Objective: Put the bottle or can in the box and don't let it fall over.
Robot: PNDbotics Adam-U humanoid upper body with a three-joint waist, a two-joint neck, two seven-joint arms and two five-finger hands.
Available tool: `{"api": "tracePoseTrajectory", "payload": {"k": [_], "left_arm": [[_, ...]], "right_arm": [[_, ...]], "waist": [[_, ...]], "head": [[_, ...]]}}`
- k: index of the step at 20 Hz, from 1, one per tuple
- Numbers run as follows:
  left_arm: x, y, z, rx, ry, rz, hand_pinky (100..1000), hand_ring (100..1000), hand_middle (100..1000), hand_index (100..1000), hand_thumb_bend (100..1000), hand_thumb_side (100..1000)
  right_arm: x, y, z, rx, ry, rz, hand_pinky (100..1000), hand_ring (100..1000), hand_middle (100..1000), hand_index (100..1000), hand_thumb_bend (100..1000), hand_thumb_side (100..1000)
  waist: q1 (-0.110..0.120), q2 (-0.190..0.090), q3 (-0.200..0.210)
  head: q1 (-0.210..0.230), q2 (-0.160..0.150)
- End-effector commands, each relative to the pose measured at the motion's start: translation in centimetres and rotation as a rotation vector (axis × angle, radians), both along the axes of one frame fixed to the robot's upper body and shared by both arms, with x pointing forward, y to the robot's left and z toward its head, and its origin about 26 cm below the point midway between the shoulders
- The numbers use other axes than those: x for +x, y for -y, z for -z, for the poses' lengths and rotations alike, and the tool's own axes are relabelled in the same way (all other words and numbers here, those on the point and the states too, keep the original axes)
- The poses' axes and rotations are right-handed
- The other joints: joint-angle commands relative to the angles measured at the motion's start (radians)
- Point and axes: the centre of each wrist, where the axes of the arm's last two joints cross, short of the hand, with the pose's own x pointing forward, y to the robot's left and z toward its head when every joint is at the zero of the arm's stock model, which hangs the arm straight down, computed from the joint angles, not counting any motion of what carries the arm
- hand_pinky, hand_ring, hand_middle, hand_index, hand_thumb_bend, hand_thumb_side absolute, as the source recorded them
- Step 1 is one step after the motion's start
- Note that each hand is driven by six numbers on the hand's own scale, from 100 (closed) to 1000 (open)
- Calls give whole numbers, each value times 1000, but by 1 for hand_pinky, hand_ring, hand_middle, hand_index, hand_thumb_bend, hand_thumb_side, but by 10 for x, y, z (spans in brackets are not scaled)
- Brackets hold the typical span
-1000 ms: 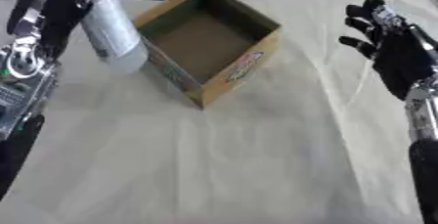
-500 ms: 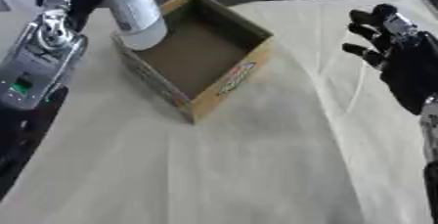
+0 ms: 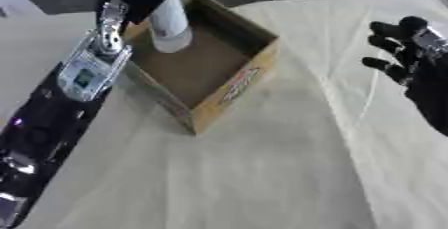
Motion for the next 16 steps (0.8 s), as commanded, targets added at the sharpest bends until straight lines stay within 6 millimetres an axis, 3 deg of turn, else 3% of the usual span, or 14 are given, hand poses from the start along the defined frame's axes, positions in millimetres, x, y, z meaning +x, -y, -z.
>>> {"api": "tracePoseTrajectory", "payload": {"k": [1, 2, 3, 5, 6, 8, 16], "left_arm": [[2, -3, -10, 7, 27, -9, 784, 578, 272, 277, 100, 672], [2, -3, -9, 13, 22, -6, 813, 697, 344, 359, 100, 672], [2, -3, -9, 20, 15, -2, 870, 819, 477, 508, 100, 672], [1, 0, -7, 64, -5, 34, 957, 987, 702, 758, 100, 672], [0, 0, -6, 89, -24, 54, 984, 1000, 768, 819, 100, 672], [1, -1, -5, 136, -76, 81, 1000, 1000, 817, 875, 100, 672], [2, -6, 3, 244, -238, 115, 1000, 1000, 869, 917, 100, 662]], "right_arm": [[-3, 0, -10, -17, 36, -4, 890, 1000, 892, 686, 100, 619], [-3, 2, -9, -19, 33, 1, 891, 1000, 900, 692, 100, 619], [-3, 3, -9, -20, 32, 5, 892, 1000, 910, 701, 100, 618], [-3, 4, -8, -21, 30, 11, 892, 1000, 910, 700, 100, 619], [-3, 5, -7, -21, 28, 13, 892, 1000, 909, 699, 100, 619], [-3, 5, -6, -19, 24, 15, 892, 1000, 909, 698, 100, 618], [-3, 6, -3, -5, 15, 18, 893, 1000, 910, 698, 100, 615]], "waist": [[-2, -19, -1], [-1, -19, -1], [0, -20, 0], [0, -22, 0], [-1, -24, 0], [-1, -28, 1], [-9, -47, 13]], "head": [[5, -8], [5, -6], [5, -3], [6, 2], [6, 4], [7, 7], [0, 19]]}}
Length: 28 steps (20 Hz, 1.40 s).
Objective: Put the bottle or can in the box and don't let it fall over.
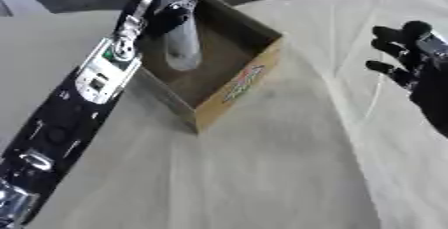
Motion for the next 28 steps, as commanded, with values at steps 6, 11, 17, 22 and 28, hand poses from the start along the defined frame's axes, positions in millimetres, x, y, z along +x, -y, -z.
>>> {"api": "tracePoseTrajectory", "payload": {"k": [6, 11, 17, 22, 28], "left_arm": [[-4, -8, -6, 74, -85, -24, 1000, 1000, 849, 905, 100, 562], [-14, -18, -3, 51, -82, -65, 1000, 1000, 845, 904, 100, 583], [-33, -26, -4, -18, -76, -17, 1000, 1000, 843, 900, 100, 672], [-39, -27, 3, -22, -161, 45, 1000, 1000, 840, 878, 100, 620], [-50, -35, 12, -1, -276, 88, 1000, 1000, 848, 881, 100, 535]], "right_arm": [[-3, 5, -7, -2, 23, 15, 894, 1000, 912, 698, 100, 614], [-3, 9, -3, -3, 7, 34, 895, 1000, 913, 699, 100, 616], [-4, 12, 0, 2, -3, 45, 895, 1000, 914, 699, 100, 614], [-5, 13, 2, 10, -8, 47, 896, 1000, 916, 699, 100, 612], [-6, 16, 4, 13, -15, 62, 896, 1000, 917, 700, 100, 613]], "waist": [[-9, -43, 12], [-5, -57, 39], [-10, -79, 63], [-16, -93, 72], [-15, -102, 89]], "head": [[-9, 14], [-22, 32], [-43, 47], [-54, 59], [-66, 72]]}}
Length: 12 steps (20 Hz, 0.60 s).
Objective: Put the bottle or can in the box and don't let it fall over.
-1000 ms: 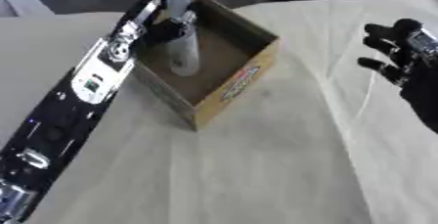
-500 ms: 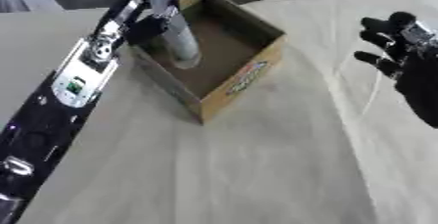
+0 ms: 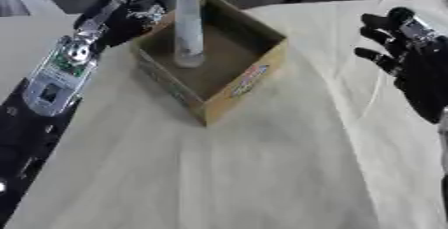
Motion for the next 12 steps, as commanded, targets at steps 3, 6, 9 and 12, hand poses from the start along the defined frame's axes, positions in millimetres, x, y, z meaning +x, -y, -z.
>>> {"api": "tracePoseTrajectory", "payload": {"k": [3, 6, 9, 12], "left_arm": [[-14, -10, -14, 27, 14, 10, 1000, 1000, 845, 879, 100, 570], [-31, -12, -18, 10, 62, 30, 1000, 1000, 845, 879, 100, 643], [-52, -15, -21, -31, 121, 44, 1000, 1000, 850, 887, 100, 672], [-77, -22, -26, -105, 192, 34, 984, 1000, 851, 888, 100, 672]], "right_arm": [[-3, 7, -10, -13, 29, 19, 897, 1000, 917, 700, 100, 613], [-4, 9, -10, -13, 29, 27, 897, 1000, 918, 700, 100, 612], [-4, 12, -10, -14, 31, 37, 897, 1000, 919, 700, 100, 611], [-5, 15, -10, -14, 32, 50, 898, 1000, 920, 700, 100, 610]], "waist": [[-4, -31, 9], [-4, -33, 15], [-3, -36, 25], [-2, -40, 35]], "head": [[-12, 11], [-17, 14], [-26, 20], [-36, 28]]}}
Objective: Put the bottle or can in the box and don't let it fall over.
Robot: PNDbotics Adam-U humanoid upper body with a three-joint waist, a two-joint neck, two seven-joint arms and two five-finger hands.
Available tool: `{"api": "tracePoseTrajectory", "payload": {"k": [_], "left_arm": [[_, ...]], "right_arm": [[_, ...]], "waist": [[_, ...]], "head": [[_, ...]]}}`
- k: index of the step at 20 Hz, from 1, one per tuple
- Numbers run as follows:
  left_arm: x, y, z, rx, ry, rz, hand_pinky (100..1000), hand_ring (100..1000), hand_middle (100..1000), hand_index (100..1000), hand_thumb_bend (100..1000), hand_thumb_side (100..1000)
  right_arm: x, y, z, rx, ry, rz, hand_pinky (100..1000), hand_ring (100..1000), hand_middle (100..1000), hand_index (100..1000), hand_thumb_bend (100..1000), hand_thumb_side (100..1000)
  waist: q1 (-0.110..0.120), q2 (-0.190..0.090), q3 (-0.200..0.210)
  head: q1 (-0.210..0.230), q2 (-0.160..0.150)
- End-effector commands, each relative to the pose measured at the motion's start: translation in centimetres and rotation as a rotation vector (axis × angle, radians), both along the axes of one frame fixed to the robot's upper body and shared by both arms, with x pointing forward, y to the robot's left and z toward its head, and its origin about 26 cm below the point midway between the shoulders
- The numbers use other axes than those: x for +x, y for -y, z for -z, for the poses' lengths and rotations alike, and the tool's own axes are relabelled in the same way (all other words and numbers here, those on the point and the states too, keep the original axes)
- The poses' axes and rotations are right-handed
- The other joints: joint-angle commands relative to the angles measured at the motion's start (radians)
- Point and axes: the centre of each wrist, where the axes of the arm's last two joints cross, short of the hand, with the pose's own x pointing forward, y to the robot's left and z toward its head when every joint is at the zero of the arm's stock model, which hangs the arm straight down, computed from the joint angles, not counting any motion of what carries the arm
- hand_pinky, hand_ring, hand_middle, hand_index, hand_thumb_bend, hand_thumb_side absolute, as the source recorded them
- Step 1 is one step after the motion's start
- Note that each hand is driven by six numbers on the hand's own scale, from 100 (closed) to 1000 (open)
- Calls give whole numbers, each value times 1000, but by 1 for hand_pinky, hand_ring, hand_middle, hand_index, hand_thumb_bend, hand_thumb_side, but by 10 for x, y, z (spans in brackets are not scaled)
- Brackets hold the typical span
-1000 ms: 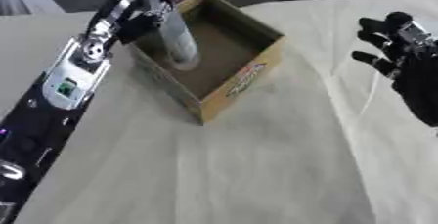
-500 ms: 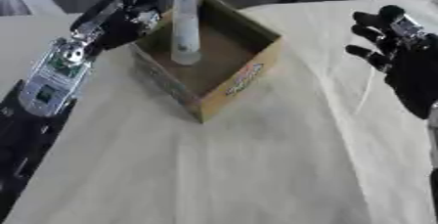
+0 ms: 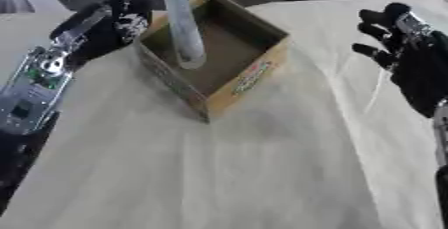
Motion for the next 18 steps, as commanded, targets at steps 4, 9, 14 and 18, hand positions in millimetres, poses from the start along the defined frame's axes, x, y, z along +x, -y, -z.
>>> {"api": "tracePoseTrajectory", "payload": {"k": [4, 9, 14, 18], "left_arm": [[-47, -22, -25, -176, 162, -54, 984, 1000, 876, 892, 100, 672], [-55, -45, -9, -351, 185, -113, 979, 1000, 871, 897, 100, 672], [-60, -58, 10, -468, 185, -155, 964, 1000, 863, 888, 100, 672], [-62, -62, 24, -502, 155, -156, 960, 1000, 858, 880, 100, 672]], "right_arm": [[-5, 11, -12, -16, 41, 33, 898, 1000, 921, 701, 100, 607], [-6, 13, -12, -19, 46, 46, 898, 1000, 923, 701, 100, 604], [-6, 15, -12, -21, 52, 53, 898, 1000, 924, 701, 100, 603], [-7, 17, -13, -28, 65, 64, 899, 1000, 929, 705, 100, 598]], "waist": [[0, -37, 15], [-2, -41, 23], [-7, -39, 29], [-13, -30, 27]], "head": [[-20, 15], [-38, 26], [-41, 32], [-39, 25]]}}
